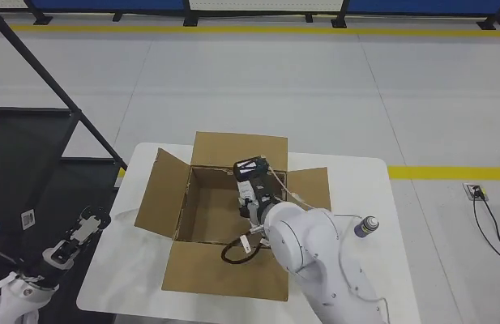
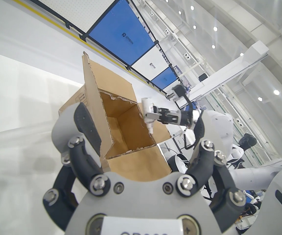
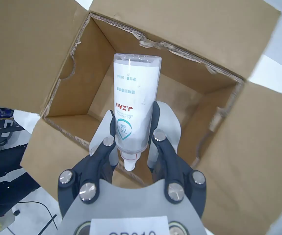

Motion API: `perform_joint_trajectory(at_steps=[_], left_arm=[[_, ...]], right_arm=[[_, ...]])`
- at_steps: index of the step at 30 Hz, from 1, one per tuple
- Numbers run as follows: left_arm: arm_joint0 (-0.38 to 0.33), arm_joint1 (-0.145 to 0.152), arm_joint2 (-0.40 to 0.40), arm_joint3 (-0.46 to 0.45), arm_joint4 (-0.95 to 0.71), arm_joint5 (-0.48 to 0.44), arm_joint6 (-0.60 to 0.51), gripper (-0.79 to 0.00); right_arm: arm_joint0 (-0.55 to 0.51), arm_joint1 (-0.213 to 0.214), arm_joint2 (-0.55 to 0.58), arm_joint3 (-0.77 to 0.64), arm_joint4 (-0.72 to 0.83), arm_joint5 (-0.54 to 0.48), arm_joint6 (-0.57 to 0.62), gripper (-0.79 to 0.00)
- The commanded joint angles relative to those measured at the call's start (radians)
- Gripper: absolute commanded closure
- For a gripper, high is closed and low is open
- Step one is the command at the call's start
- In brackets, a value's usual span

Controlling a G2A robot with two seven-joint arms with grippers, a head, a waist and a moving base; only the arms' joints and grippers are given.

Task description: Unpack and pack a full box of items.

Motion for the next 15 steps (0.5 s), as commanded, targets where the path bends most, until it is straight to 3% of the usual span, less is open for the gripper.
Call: perform_joint_trajectory(at_steps=[1,7,11,15], left_arm=[[0.000,0.000,0.002,-0.004,0.002,0.000,0.002,-0.785],[0.003,0.001,0.008,-0.014,0.005,0.001,0.010,-0.785],[0.006,0.001,0.016,-0.018,0.008,-0.001,0.019,-0.785],[0.007,0.000,0.026,-0.024,0.015,0.001,0.027,-0.785]], right_arm=[[-0.084,0.009,0.037,-0.149,-0.054,0.011,0.007,0.000],[-0.333,0.033,0.189,-0.437,-0.170,0.069,0.043,0.000],[-0.430,0.039,0.290,-0.492,-0.165,0.098,0.055,0.000],[-0.504,0.045,0.409,-0.492,-0.049,0.060,0.033,0.000]])
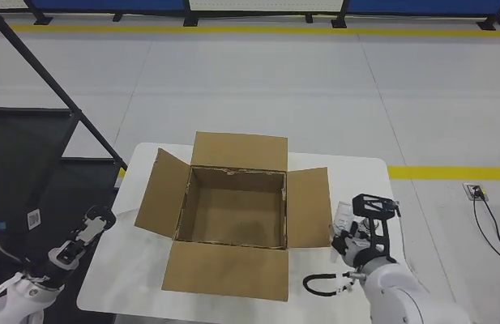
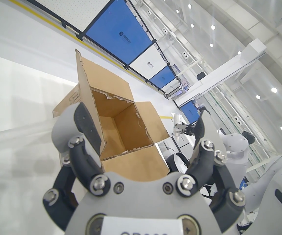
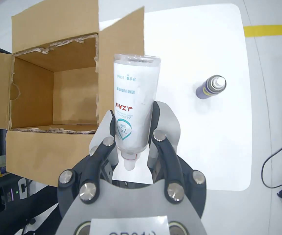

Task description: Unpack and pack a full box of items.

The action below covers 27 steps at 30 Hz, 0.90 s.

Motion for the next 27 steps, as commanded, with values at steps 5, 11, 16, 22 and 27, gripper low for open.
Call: perform_joint_trajectory(at_steps=[5,11,16,22,27], left_arm=[[0.002,0.000,0.012,-0.011,0.016,0.005,0.016,-0.785],[0.007,-0.001,0.015,-0.011,0.020,0.009,0.036,-0.785],[0.013,-0.002,0.016,-0.021,0.031,0.014,0.053,-0.785],[0.024,-0.003,0.010,-0.035,0.039,0.018,0.075,-0.785],[0.031,-0.004,0.008,-0.043,0.039,0.020,0.090,-0.785]], right_arm=[[-0.015,0.013,0.187,0.145,0.226,-0.110,0.024,0.000],[0.091,0.040,0.271,0.437,0.340,-0.355,0.034,0.000],[0.166,0.059,0.319,0.628,0.382,-0.428,-0.003,0.000],[0.228,0.076,0.313,0.738,0.307,-0.389,0.025,0.000],[0.271,0.086,0.282,0.784,0.270,-0.359,0.059,-0.102]])
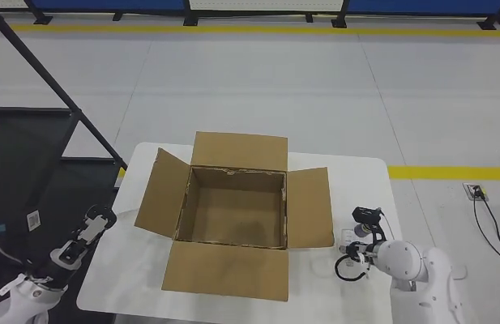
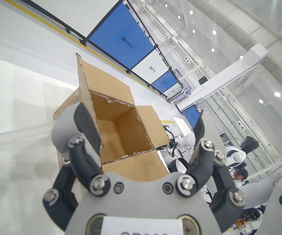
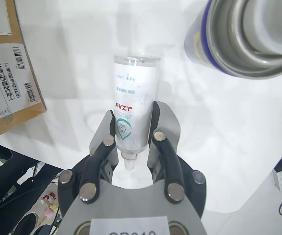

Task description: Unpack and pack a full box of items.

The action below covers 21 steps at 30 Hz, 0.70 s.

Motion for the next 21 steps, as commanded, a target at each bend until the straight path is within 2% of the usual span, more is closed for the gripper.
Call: perform_joint_trajectory(at_steps=[1,2,3,5,6,10,17,20,21], left_arm=[[0.002,0.000,-0.001,-0.001,0.000,0.000,0.004,-0.785],[0.002,0.000,-0.001,-0.002,0.000,0.000,0.005,-0.785],[0.002,0.000,-0.001,-0.003,0.000,0.001,0.006,-0.785],[0.002,0.000,0.000,-0.003,0.001,0.002,0.006,-0.785],[0.001,0.000,0.000,-0.003,0.001,0.003,0.006,-0.785],[-0.002,0.000,0.002,-0.003,0.002,0.008,0.005,-0.785],[-0.011,0.001,0.004,-0.004,0.007,0.013,0.002,-0.785],[-0.014,0.001,0.005,-0.004,0.007,0.016,0.001,-0.785],[-0.016,0.002,0.004,-0.003,0.007,0.017,0.001,-0.785]], right_arm=[[0.015,0.003,-0.009,0.015,-0.007,0.009,0.011,-0.120],[0.022,0.006,-0.012,0.024,-0.014,0.014,0.019,-0.120],[0.029,0.007,-0.015,0.032,-0.018,0.018,0.027,-0.268],[0.039,0.010,-0.022,0.044,-0.020,0.023,0.031,-0.289],[0.044,0.012,-0.026,0.051,-0.020,0.027,0.032,-0.339],[0.050,0.019,-0.028,0.063,-0.012,0.028,0.029,-0.440],[0.025,0.028,-0.041,0.022,-0.008,0.047,0.015,-0.505],[-0.005,0.030,-0.051,-0.047,0.006,0.053,-0.009,-0.499],[-0.018,0.030,-0.049,-0.080,0.023,0.060,-0.025,-0.465]])
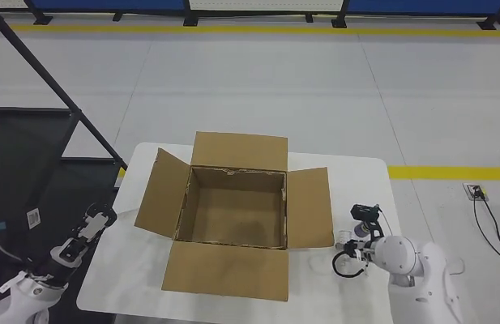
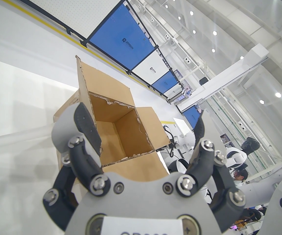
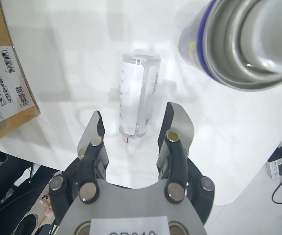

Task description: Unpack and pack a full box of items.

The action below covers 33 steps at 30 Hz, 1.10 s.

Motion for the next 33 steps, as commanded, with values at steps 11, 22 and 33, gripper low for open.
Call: perform_joint_trajectory(at_steps=[11,22,33], left_arm=[[-0.016,0.002,-0.025,0.065,0.019,0.020,0.024,-0.785],[-0.050,0.005,0.025,0.104,0.065,0.027,-0.011,-0.785],[-0.048,0.005,0.055,0.081,0.091,0.029,-0.006,-0.785]], right_arm=[[-0.146,0.004,0.021,-0.389,0.257,-0.004,-0.198,-0.785],[-0.148,0.010,0.043,-0.357,0.527,-0.173,-0.324,-0.785],[-0.159,0.024,0.041,-0.308,0.626,-0.217,-0.382,-0.785]])
